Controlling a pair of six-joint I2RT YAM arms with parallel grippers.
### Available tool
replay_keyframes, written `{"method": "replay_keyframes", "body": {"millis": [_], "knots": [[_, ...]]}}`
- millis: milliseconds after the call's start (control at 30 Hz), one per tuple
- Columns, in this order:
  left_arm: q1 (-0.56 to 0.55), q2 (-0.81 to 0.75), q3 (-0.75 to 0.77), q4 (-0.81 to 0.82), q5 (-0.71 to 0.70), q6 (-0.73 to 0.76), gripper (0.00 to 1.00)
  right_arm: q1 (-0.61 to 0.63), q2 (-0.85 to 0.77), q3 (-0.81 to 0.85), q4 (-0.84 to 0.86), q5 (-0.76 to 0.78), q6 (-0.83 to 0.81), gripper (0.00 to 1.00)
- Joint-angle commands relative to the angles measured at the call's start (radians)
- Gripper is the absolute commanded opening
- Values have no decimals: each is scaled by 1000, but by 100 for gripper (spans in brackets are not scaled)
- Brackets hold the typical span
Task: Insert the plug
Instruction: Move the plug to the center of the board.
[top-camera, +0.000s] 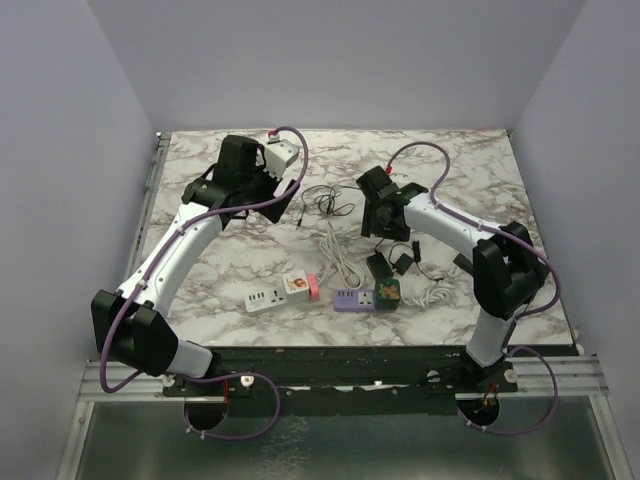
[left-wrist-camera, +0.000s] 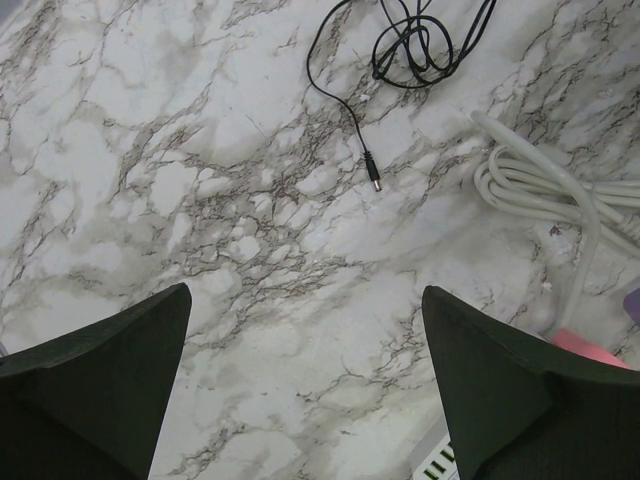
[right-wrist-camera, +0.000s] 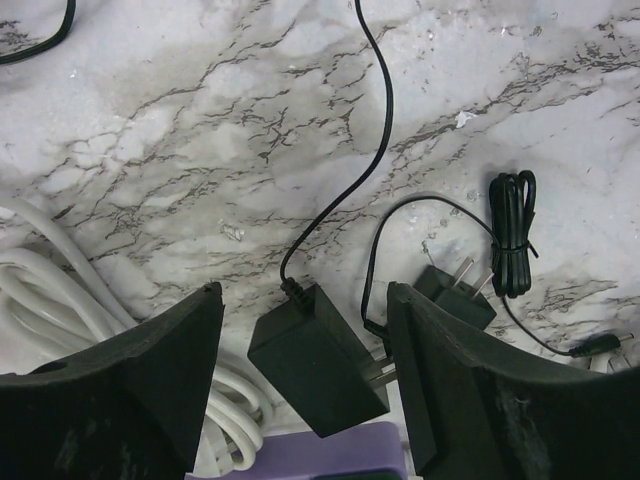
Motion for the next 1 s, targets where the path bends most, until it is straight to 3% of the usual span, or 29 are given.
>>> {"method": "replay_keyframes", "body": {"millis": [0,433,500,667,967], "knots": [[5,-27,-13,23,63,29,99,-7,39,20,-13,58,15,70],[4,5,37,25,54,27,99,-20,216,96,69,-3,-49,58],[5,9,42,26,49,27,99,-20,234,115,82,-18,-52,45],[5,24,61,16,18,34,99,-20,285,199,113,-72,-74,2],[5,25,102,-39,-1,45,99,-19,396,462,149,-265,-148,1]]}}
